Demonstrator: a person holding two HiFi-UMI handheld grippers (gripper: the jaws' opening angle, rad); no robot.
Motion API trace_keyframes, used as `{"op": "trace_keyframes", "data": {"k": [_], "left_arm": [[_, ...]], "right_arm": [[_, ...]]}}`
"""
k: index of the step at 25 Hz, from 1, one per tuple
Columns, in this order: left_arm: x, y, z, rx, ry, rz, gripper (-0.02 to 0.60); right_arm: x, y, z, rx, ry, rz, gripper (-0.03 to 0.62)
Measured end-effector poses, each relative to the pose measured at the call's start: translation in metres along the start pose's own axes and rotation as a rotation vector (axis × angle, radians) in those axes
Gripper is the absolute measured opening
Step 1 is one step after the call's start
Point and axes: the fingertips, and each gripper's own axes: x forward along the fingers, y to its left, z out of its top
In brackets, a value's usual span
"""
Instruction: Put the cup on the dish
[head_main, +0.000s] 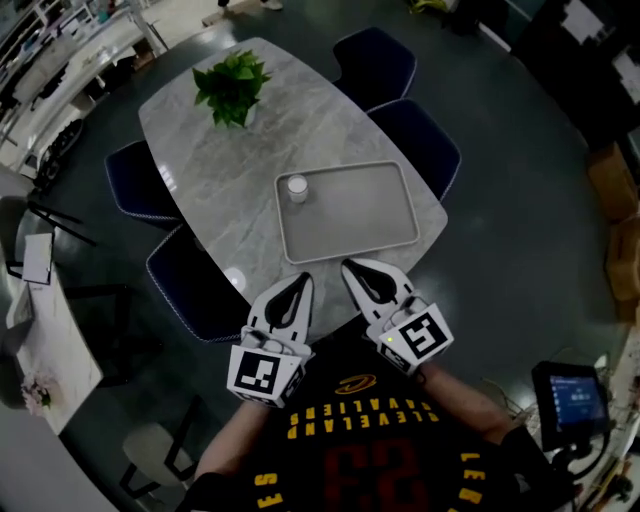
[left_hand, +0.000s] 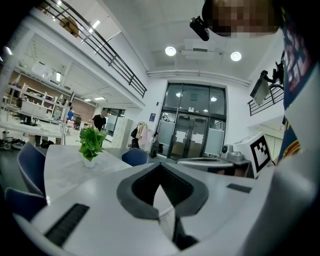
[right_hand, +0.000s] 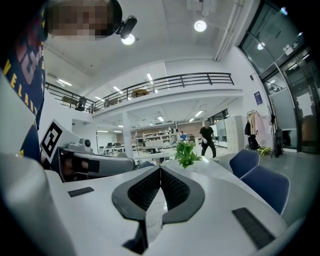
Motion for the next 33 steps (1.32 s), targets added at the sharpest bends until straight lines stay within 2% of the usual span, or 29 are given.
{"op": "trace_keyframes", "data": {"k": [11, 33], "left_arm": [[-0.014, -0.019, 0.002, -0.005, 0.023, -0.034, 0.0], [-0.005, -0.035, 0.0, -0.008, 0.029, -0.057, 0.002]], "right_arm": [[-0.022, 0.013, 0.007, -0.013, -0.028, -0.031, 0.006], [-0.043, 0.004, 0.009, -0.019, -0.028, -0.059, 0.006]]}}
